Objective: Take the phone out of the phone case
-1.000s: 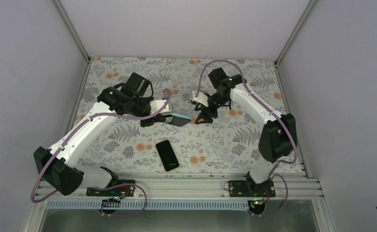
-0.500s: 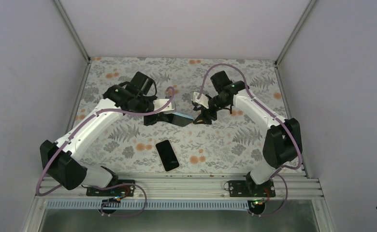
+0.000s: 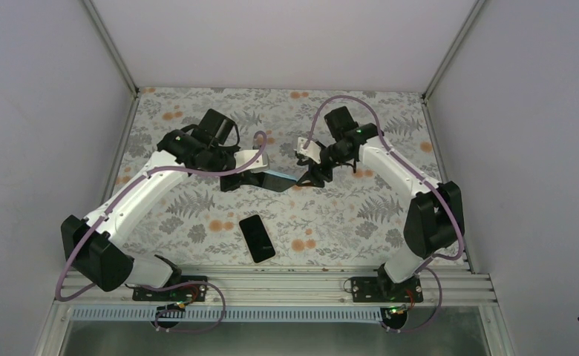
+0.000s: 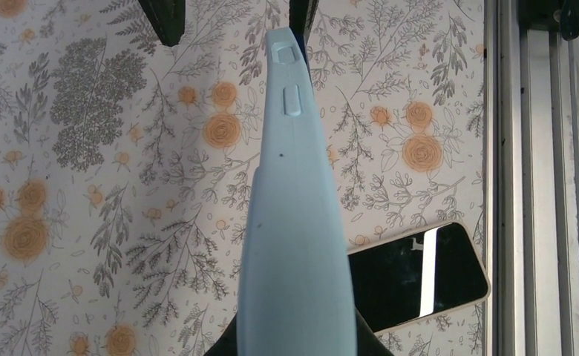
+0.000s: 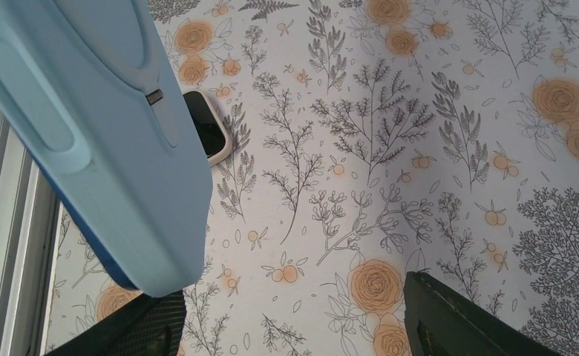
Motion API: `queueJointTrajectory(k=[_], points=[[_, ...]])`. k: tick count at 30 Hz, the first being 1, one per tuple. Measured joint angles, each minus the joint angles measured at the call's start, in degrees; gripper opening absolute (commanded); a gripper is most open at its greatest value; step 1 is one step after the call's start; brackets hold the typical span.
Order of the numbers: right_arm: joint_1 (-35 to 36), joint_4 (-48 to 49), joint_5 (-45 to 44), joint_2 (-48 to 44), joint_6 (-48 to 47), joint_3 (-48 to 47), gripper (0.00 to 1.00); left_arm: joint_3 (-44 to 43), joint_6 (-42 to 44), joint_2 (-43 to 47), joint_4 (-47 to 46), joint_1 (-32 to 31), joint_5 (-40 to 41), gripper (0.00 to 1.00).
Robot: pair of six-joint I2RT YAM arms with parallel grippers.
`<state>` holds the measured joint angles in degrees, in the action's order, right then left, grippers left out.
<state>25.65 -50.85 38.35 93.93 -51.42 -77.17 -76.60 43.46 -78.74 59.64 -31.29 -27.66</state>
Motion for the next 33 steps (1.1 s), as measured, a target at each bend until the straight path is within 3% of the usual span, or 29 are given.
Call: queueJointTrajectory(k=[24, 33], points=[[-0.61, 1.03, -1.07, 3.89, 10.54, -6.91, 0.72, -4.26, -2.32, -0.96, 1.42, -0.13, 1.75, 0.02], [-0.24, -1.6, 1.16, 7.45, 9.68, -10.49, 0.76, -4.31, -2.36, -1.57, 0.81, -0.39, 2.21, 0.02]])
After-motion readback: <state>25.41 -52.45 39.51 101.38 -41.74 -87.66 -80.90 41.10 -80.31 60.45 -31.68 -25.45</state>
